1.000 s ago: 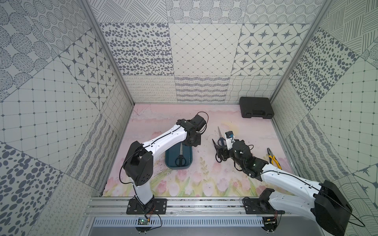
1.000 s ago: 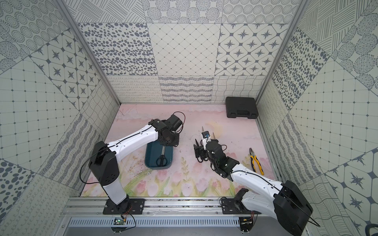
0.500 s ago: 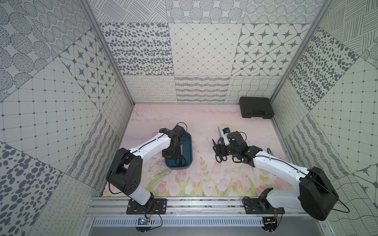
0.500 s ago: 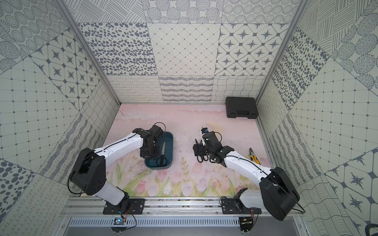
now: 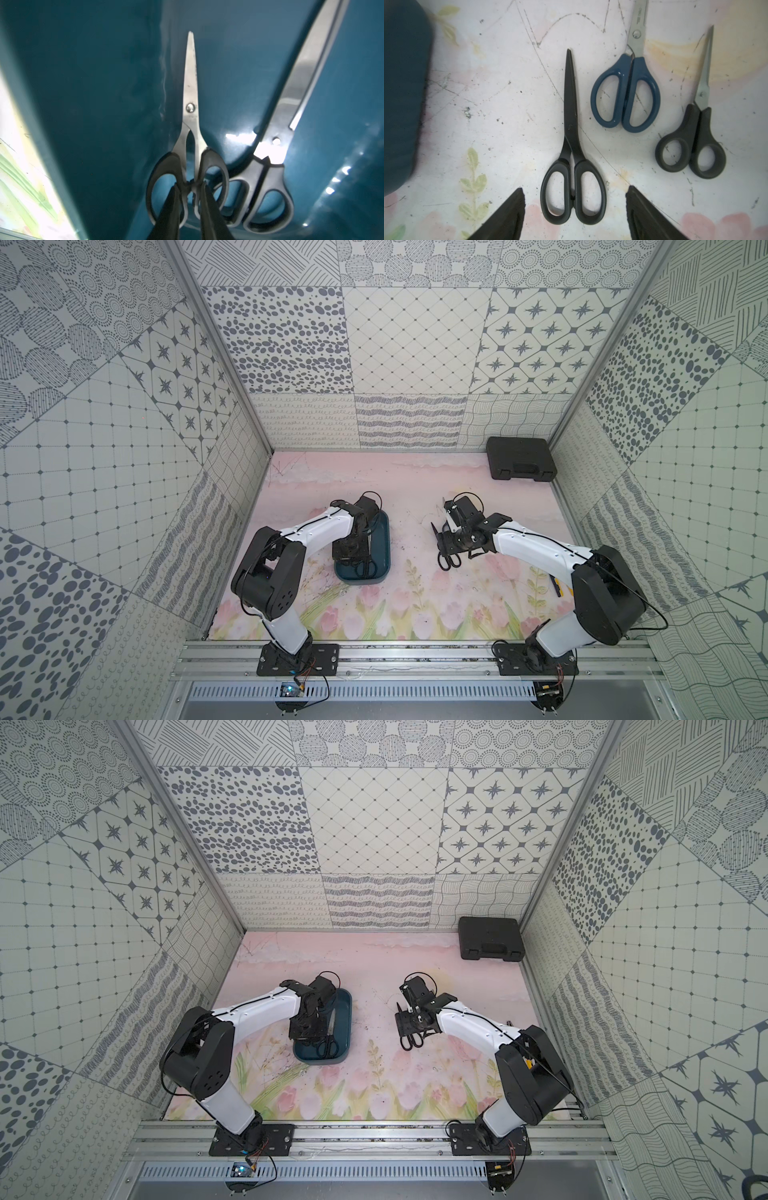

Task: Put the scissors into the storage box
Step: Place the scissors in the storage box, then pick up the scissors from the center of the board.

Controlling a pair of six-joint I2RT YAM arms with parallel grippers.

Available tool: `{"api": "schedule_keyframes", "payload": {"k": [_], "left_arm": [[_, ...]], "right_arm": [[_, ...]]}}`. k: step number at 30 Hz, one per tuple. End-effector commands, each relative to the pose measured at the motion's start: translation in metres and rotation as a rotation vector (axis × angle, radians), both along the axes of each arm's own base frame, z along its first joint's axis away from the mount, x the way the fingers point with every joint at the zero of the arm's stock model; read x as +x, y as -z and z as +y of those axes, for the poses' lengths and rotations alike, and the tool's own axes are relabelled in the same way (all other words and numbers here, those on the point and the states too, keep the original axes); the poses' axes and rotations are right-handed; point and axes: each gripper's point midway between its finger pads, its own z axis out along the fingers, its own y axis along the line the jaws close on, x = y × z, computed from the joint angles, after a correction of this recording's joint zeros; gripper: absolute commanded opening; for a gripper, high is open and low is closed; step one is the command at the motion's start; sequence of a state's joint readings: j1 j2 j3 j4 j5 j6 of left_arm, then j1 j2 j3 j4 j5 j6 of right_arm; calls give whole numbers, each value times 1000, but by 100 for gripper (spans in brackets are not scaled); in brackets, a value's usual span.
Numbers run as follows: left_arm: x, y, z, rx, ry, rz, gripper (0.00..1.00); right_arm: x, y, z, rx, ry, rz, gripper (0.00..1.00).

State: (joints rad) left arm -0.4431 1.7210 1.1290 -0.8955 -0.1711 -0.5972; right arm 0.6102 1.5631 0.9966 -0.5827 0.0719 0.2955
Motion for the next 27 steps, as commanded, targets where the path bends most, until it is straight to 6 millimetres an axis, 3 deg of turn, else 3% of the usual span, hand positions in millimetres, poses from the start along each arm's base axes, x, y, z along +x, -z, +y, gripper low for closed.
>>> {"api": "schedule_keyframes", "payload": {"k": [1, 5, 6, 10, 14, 17, 21, 27], "left_arm": [[12, -9, 1, 10, 17, -45, 33], [17, -22, 1, 15, 23, -85, 57], [18, -26, 1, 14, 25, -97, 59], [21, -45, -1, 6, 19, -146, 59], [32, -82, -15, -25, 63, -291, 59], [40, -114, -34, -105, 134, -461, 56], [36, -142, -76, -357, 304, -620, 55], [5, -151, -130, -622, 602, -580, 61]], "right_arm": [[1, 4, -2, -53, -26, 20, 74], [-1, 8, -1, -58, -37, 38, 67], [-1, 9, -2, -60, -40, 40, 65], [-4, 12, -1, -61, -54, 52, 60], [-7, 18, 1, -63, -60, 79, 55], [-6, 22, 1, -65, -52, 92, 52], [-8, 28, 5, -53, -53, 119, 50], [-10, 39, 9, -50, -60, 161, 45]]}}
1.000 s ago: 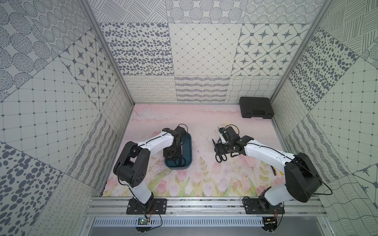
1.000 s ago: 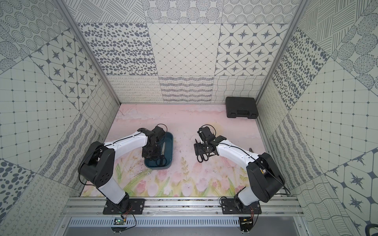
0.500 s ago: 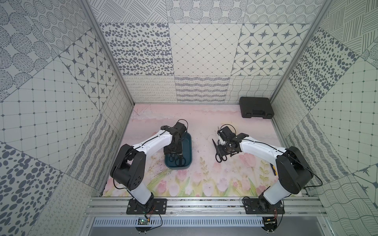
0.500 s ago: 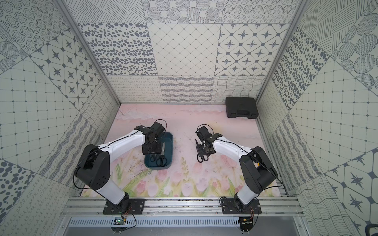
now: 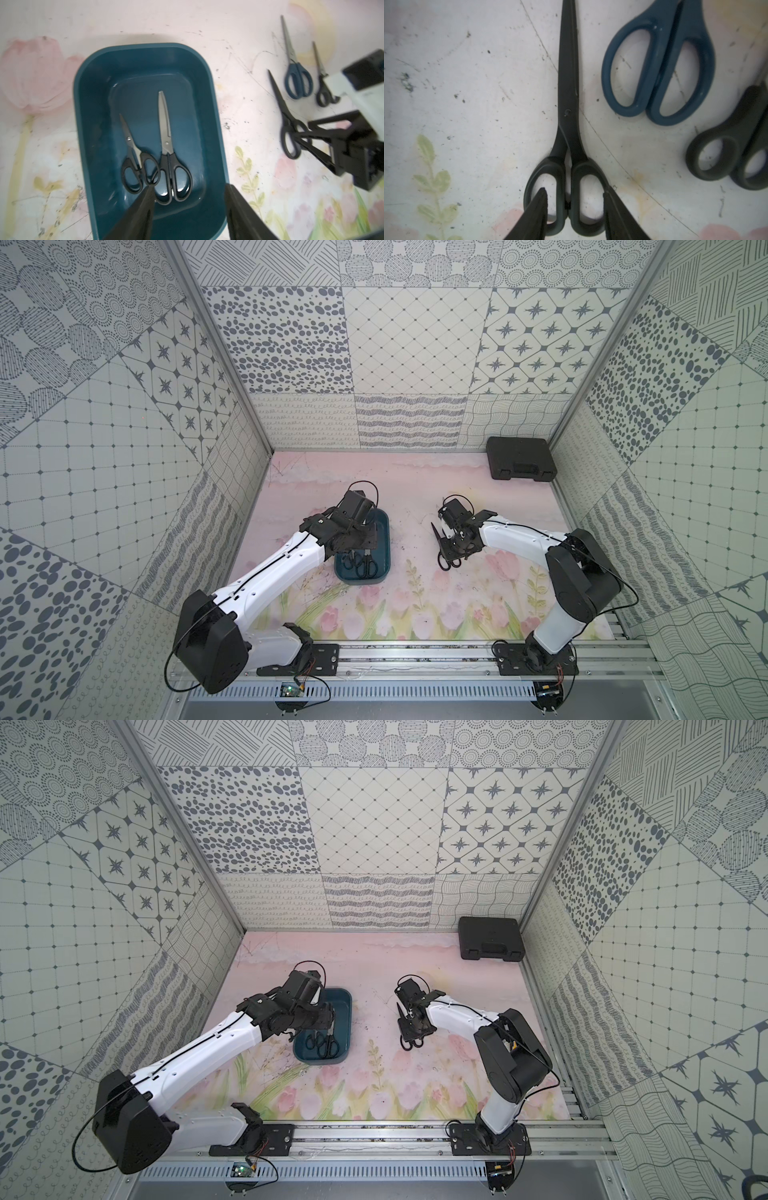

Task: Put the scissors into the storage box
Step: Pick up the scissors from the center of the board.

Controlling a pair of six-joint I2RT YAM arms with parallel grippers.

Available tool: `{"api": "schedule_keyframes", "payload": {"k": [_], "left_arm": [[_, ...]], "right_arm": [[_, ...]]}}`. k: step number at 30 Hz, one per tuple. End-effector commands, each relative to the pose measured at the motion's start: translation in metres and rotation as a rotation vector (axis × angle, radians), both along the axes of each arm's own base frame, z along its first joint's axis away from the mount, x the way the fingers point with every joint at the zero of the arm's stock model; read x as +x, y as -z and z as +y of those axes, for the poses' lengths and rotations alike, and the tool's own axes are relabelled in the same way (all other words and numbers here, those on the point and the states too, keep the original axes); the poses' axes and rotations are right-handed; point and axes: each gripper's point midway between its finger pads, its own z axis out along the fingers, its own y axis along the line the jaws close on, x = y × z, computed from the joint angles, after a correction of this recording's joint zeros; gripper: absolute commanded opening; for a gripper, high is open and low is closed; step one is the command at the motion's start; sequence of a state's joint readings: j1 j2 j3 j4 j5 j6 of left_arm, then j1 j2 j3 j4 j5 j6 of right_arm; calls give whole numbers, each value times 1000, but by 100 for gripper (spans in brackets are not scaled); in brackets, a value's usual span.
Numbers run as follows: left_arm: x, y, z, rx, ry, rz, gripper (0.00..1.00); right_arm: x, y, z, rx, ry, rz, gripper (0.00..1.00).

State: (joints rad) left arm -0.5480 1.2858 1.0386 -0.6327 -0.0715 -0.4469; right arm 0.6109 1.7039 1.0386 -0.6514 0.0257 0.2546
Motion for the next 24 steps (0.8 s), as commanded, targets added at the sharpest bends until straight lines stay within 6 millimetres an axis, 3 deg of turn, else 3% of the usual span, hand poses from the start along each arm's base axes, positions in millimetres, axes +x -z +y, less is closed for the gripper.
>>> {"api": "schedule_keyframes", "payload": {"k": [1, 6, 16, 19, 22, 24], "left_arm": [[-19, -30, -71, -218, 423, -90, 63], [-42, -26, -100, -204, 584, -64, 65], [-39, -22, -126, -232, 638, -84, 68], [-43, -22, -130, -243, 673, -88, 69], [-45, -25, -130, -252, 690, -113, 74], [-46, -27, -129, -261, 698, -141, 77]], "right_arm": [[3, 2, 8, 17, -1, 13, 45], [0, 16, 4, -12, 12, 44, 42], [-4, 34, -5, -68, 37, 75, 22], [-4, 34, -5, -67, 34, 74, 16], [-3, 26, 1, -34, 24, 64, 3], [-1, 17, 6, -2, 18, 54, 0]]}}
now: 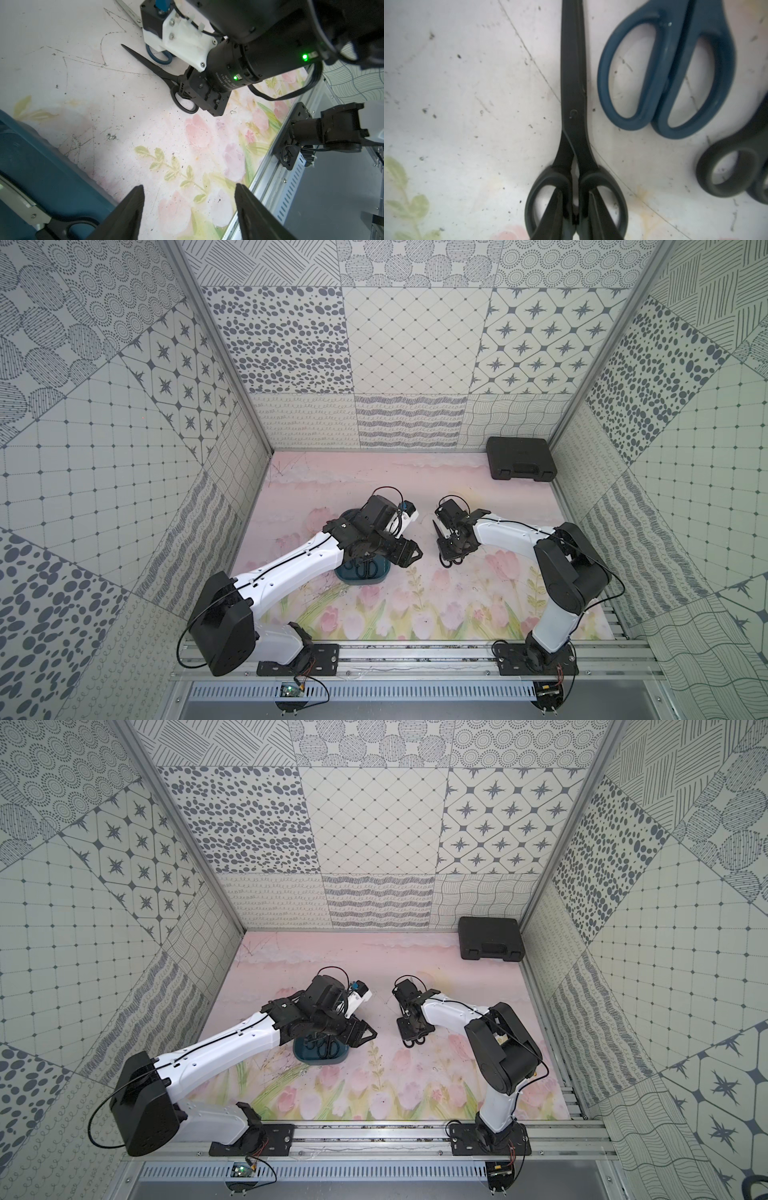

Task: Put the scissors into the storage box
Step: Pick up the scissors from the center of the board, then place the scissors in the storage box.

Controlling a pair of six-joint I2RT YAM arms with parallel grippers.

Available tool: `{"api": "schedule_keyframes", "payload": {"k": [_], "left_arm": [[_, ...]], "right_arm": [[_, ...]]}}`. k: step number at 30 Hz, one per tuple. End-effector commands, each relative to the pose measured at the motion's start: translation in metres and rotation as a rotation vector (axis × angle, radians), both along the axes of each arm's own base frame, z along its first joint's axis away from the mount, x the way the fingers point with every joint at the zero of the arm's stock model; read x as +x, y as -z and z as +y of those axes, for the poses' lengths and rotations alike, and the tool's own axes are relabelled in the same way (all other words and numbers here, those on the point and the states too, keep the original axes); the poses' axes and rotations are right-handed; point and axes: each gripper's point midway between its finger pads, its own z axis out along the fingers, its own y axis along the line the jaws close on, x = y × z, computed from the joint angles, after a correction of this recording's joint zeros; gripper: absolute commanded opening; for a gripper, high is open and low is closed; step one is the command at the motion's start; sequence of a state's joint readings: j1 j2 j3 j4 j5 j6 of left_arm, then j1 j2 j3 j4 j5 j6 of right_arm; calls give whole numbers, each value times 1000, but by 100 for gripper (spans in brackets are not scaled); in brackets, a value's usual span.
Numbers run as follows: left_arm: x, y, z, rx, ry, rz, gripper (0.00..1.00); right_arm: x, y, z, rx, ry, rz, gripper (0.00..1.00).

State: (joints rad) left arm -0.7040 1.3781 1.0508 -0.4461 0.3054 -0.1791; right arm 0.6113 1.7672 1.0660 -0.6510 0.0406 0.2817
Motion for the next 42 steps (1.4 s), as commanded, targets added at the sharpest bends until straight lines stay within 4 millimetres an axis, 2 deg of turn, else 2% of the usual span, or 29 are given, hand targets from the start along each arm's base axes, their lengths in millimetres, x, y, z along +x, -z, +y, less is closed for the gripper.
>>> {"api": "schedule_keyframes", "payload": {"k": [1, 2, 7, 12, 15, 17, 19, 22, 25, 26, 29, 31, 33, 37, 42], "left_arm": [[-4, -19, -14, -98, 100, -102, 80], [-4, -19, -14, -105, 103, -114, 82], [0, -13, -10, -95, 80, -128, 83], [22, -12, 18, -100, -61, -144, 81], [42, -9, 55, -73, -228, -157, 76], [53, 0, 89, -15, -374, -145, 77], [58, 9, 125, 47, -530, -126, 77], [53, 23, 172, 123, -717, -88, 77], [36, 41, 220, 246, -915, -42, 79], [31, 45, 228, 265, -941, -27, 79], [23, 52, 227, 256, -914, 12, 80], [21, 50, 220, 233, -875, 22, 81], [18, 47, 222, 234, -876, 16, 82], [12, 31, 238, 251, -933, -55, 83], [8, 20, 244, 222, -961, -104, 87]], "right_arm": [[-5, 0, 8, 38, -11, 23, 0], [-4, -5, 10, 51, -11, 13, 0], [0, -24, 18, 107, -9, -16, 0], [0, -52, 33, 199, -24, -29, 0], [-3, -80, 56, 258, -75, -40, 0], [-6, -102, 75, 271, -115, -75, 0], [-10, -119, 96, 318, -129, -82, 0], [-17, -133, 130, 415, -115, -33, 0], [-21, -133, 165, 466, -114, 5, 0], [-23, -133, 178, 482, -122, 22, 0], [-28, -127, 208, 510, -129, 75, 0], [-31, -120, 224, 537, -124, 118, 0], [-31, -113, 236, 560, -106, 142, 0], [-27, -104, 251, 557, -98, 144, 0], [-23, -89, 262, 549, -66, 174, 0]]}}
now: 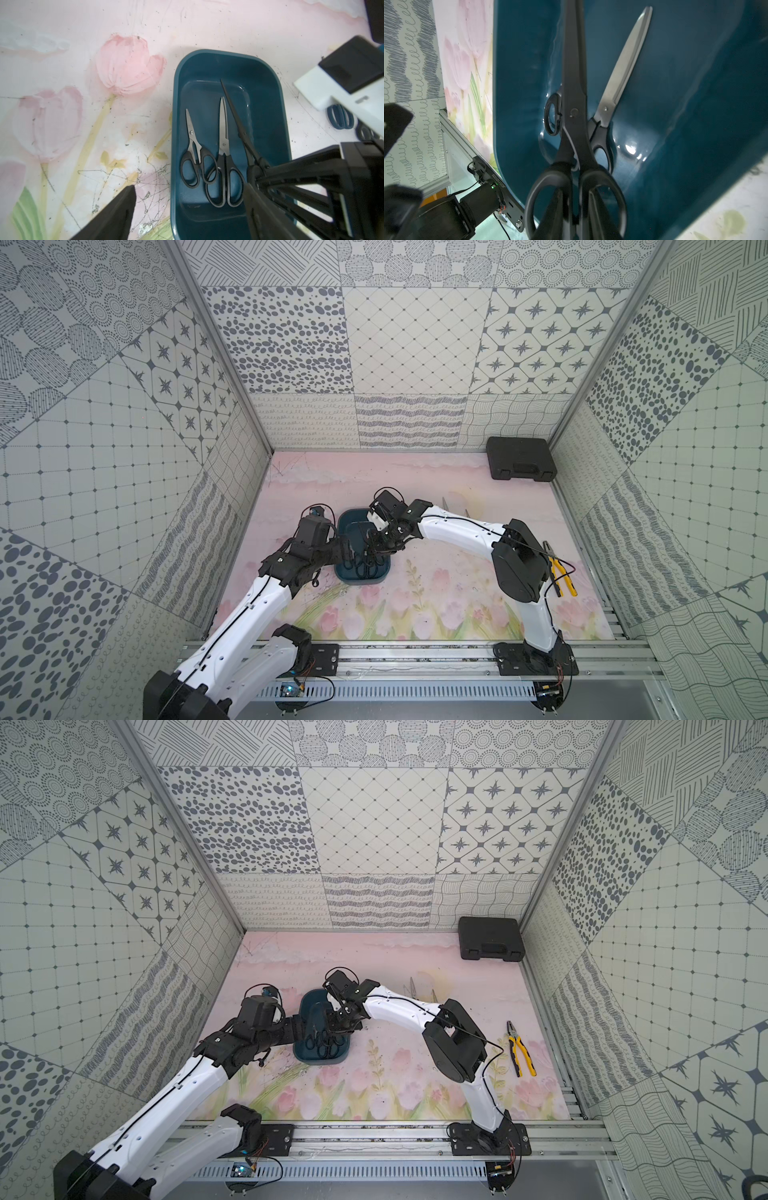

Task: Put the scissors into the storage box
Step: Place the scissors in the storage box, then pick up the scissors from the center of the board.

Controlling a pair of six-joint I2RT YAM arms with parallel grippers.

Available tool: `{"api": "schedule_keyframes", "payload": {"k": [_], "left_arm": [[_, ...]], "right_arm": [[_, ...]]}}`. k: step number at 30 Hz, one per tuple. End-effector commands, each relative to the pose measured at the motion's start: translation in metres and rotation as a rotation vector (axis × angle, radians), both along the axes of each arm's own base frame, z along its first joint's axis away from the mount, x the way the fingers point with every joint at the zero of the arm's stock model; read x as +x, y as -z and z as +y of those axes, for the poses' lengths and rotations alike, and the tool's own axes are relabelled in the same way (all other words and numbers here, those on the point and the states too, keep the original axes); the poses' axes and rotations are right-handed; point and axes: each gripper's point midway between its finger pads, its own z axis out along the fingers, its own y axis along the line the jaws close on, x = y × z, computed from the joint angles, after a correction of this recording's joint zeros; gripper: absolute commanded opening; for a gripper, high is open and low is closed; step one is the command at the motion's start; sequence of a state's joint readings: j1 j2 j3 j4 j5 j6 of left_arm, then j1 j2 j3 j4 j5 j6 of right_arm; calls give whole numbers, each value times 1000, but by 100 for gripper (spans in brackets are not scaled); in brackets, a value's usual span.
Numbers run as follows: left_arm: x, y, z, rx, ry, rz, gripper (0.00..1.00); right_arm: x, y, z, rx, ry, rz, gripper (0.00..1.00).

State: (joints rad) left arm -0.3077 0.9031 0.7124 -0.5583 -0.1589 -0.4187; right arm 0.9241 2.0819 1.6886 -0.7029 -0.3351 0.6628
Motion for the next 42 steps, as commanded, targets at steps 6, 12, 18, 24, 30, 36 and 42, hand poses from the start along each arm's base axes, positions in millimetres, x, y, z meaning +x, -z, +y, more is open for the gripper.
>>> {"api": "schedule_keyframes", "payload": {"k": [6, 12, 18, 24, 30, 36, 42], "left_arm": [[-9, -3, 18, 36, -73, -6, 87], [-7, -13, 23, 62, -87, -31, 87], [3, -45, -2, -40, 26, -141, 86], [13, -102, -93, -366, 407, -303, 86], [-36, -107, -244, -308, 1016, -248, 93], [-64, -62, -327, -251, 1251, -114, 94], [-56, -52, -344, -298, 1247, -130, 95]], "right_arm": [[10, -10, 26, 77, 9, 2, 47], [16, -38, 30, 126, -35, -80, 53], [44, -96, -15, 110, -7, -370, 53], [105, -121, -142, 9, 243, -590, 51], [139, -56, -255, -159, 356, -363, 56], [142, -15, -265, -331, 263, -229, 56], [141, 18, -268, -404, 265, -165, 54]]}}
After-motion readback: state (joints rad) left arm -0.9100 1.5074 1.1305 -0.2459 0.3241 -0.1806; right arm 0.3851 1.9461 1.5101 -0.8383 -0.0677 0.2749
